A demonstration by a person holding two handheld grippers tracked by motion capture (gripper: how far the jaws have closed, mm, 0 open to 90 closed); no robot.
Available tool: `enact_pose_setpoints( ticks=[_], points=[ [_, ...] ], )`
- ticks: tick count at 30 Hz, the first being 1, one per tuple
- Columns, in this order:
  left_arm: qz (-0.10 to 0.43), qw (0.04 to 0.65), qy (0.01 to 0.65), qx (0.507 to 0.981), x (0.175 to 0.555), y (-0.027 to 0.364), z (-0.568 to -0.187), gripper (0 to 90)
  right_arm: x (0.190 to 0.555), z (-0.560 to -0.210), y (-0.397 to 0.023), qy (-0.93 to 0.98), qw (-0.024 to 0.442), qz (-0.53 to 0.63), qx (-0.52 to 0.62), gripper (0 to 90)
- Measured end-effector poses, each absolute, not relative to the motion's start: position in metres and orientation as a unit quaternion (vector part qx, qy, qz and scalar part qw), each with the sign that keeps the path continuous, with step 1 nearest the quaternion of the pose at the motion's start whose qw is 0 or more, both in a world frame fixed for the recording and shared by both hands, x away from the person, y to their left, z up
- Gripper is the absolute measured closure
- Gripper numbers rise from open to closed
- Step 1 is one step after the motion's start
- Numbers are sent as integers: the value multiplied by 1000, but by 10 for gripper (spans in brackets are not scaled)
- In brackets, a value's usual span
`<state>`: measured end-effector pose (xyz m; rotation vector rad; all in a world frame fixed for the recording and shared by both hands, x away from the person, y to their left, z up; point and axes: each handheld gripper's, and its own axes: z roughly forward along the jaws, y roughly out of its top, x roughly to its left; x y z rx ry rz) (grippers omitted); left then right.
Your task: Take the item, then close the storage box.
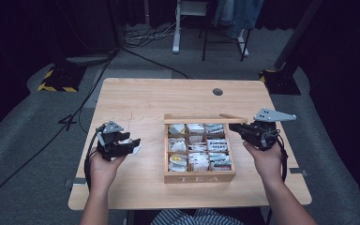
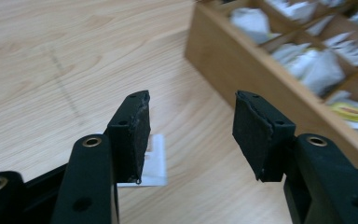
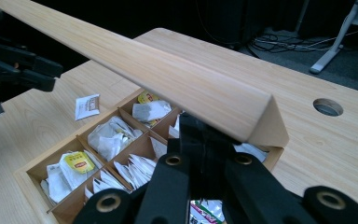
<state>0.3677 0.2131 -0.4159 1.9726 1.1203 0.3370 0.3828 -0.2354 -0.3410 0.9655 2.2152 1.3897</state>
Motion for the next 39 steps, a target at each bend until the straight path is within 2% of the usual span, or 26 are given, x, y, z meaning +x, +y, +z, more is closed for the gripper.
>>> enact_pose_setpoints(
  ticks=[8,13,20,31,39],
  points=[
    [136,420,395,806,339,198,-410,470,382,-340,-236,782,178,489,343,900],
    [140,421,357,822,325,186,-421,469,381,-340,-235,783,179,488,343,900],
    [124,426,341,829,317,181,-438,462,379,-341,-235,786,177,484,343,900],
    [90,369,315,870,314,164,-472,455,378,-343,-237,790,166,480,343,900],
    [73,350,318,878,318,155,-488,433,377,-343,-241,793,161,477,344,900]
  ],
)
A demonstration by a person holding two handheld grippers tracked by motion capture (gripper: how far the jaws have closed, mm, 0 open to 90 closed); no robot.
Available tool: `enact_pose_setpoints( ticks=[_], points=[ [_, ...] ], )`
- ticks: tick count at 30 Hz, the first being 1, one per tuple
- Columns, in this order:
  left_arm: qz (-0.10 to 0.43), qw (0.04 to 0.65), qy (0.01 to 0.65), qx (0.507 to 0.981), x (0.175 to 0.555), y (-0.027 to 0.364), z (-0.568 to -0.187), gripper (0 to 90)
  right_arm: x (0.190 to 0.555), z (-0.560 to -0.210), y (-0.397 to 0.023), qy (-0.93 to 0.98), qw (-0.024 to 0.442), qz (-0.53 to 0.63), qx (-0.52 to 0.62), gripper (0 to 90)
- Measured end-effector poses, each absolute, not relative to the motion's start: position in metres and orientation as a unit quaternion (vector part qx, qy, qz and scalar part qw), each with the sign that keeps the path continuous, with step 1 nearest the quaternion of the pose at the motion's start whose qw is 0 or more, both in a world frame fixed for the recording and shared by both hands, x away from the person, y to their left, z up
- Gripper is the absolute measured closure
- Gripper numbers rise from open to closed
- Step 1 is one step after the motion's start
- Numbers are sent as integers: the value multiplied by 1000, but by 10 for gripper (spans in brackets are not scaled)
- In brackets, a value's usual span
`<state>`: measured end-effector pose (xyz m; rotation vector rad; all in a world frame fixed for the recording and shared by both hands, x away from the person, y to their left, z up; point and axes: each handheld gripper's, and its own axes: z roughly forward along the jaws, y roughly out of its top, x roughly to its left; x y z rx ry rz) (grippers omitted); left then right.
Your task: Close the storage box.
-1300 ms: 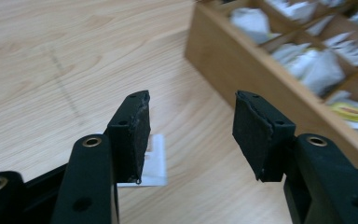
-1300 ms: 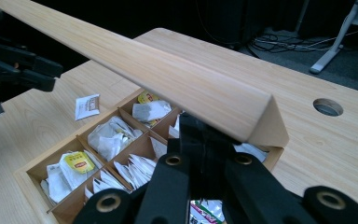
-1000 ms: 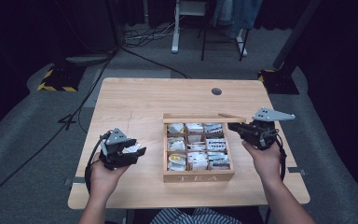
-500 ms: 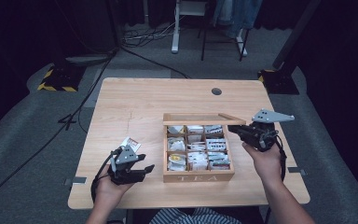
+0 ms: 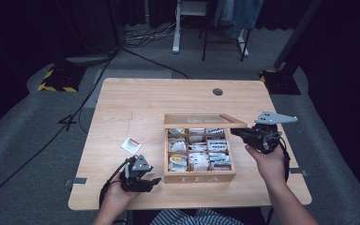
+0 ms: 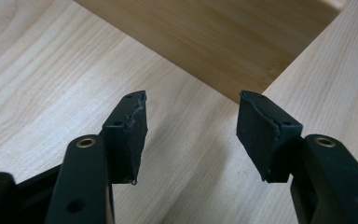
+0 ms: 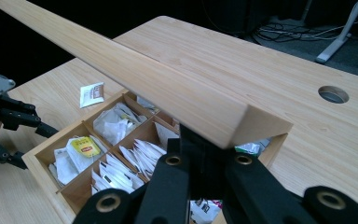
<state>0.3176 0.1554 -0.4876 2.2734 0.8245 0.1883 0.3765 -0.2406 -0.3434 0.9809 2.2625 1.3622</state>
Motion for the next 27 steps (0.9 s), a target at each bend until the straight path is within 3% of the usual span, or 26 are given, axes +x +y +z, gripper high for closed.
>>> enact_pose_setpoints(
  ticks=[9,15,27],
  points=[
    [81,353,329,872,319,155,-495,423,375,-345,-244,796,155,471,347,900],
    [118,367,310,869,317,156,-503,353,374,-346,-243,800,151,466,347,898],
    [124,363,327,863,319,151,-503,326,369,-348,-245,808,147,454,347,889]
  ],
)
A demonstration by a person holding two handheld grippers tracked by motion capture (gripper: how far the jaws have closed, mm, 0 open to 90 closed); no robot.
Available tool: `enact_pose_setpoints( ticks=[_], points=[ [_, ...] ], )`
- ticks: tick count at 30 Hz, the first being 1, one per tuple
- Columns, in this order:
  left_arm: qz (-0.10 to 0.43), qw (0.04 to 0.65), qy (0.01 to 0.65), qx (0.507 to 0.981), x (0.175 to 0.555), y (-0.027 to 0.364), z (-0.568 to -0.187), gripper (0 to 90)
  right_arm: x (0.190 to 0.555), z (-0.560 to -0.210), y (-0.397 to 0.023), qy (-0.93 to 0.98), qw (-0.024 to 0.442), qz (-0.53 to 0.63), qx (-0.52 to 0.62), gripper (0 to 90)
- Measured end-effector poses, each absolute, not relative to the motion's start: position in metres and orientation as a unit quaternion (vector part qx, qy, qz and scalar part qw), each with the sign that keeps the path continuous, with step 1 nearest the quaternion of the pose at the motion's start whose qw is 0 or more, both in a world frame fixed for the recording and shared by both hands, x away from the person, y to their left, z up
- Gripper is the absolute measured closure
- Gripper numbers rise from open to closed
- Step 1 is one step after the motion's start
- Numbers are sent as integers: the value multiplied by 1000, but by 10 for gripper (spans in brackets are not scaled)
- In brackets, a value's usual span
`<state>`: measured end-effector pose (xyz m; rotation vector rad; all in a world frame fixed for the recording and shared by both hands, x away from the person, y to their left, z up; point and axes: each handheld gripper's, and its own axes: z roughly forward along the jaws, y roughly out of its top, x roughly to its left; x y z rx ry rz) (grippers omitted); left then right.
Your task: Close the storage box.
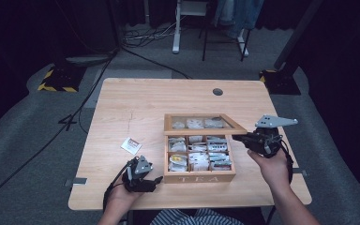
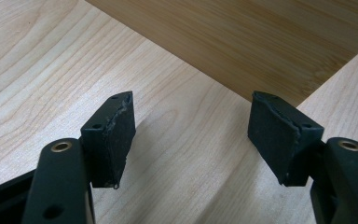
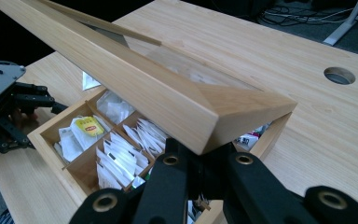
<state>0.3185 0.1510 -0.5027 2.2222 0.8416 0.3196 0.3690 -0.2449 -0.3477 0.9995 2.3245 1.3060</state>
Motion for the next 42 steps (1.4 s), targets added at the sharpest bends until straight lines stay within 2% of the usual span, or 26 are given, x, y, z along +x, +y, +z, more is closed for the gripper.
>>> enact_pose_setpoints(
  ticks=[14,42],
  points=[
    [126,363,327,864,319,151,-503,323,362,-349,-248,820,121,433,356,867],
    [125,364,327,863,319,151,-503,322,332,-370,-252,851,107,374,352,820]
  ],
)
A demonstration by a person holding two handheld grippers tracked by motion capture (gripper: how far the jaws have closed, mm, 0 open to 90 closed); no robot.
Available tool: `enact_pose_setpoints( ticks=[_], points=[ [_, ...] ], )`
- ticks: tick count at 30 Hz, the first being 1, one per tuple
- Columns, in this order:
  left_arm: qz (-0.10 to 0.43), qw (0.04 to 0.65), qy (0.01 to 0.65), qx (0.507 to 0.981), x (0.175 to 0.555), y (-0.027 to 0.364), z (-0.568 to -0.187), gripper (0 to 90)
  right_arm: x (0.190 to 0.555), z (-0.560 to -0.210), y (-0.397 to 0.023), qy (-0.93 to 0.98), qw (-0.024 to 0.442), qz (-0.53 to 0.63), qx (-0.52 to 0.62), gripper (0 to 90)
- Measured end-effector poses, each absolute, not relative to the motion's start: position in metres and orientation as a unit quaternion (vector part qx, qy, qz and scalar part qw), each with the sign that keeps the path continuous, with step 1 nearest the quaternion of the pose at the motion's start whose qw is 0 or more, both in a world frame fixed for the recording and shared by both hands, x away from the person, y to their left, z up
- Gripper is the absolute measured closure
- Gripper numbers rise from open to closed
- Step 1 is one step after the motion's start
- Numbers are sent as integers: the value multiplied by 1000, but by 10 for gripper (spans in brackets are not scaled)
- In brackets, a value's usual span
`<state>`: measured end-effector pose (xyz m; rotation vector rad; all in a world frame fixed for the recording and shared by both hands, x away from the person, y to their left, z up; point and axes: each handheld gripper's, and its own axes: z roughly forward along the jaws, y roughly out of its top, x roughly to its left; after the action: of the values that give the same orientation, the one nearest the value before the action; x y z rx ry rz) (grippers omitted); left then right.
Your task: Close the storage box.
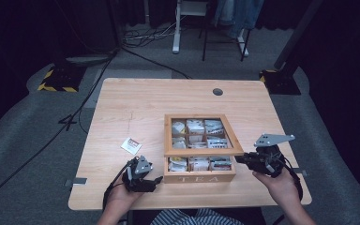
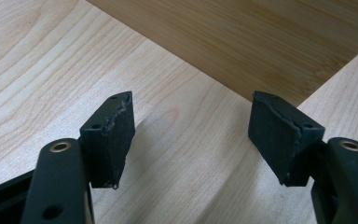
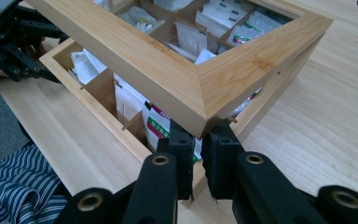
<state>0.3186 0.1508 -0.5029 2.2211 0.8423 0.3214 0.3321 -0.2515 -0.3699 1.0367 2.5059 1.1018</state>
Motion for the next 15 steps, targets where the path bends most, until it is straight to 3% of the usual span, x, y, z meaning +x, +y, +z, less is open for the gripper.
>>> enact_pose_setpoints(
  ticks=[15],
  points=[
    [125,364,328,863,319,151,-503,322,332,-378,-246,875,94,326,345,789]
  ],
)
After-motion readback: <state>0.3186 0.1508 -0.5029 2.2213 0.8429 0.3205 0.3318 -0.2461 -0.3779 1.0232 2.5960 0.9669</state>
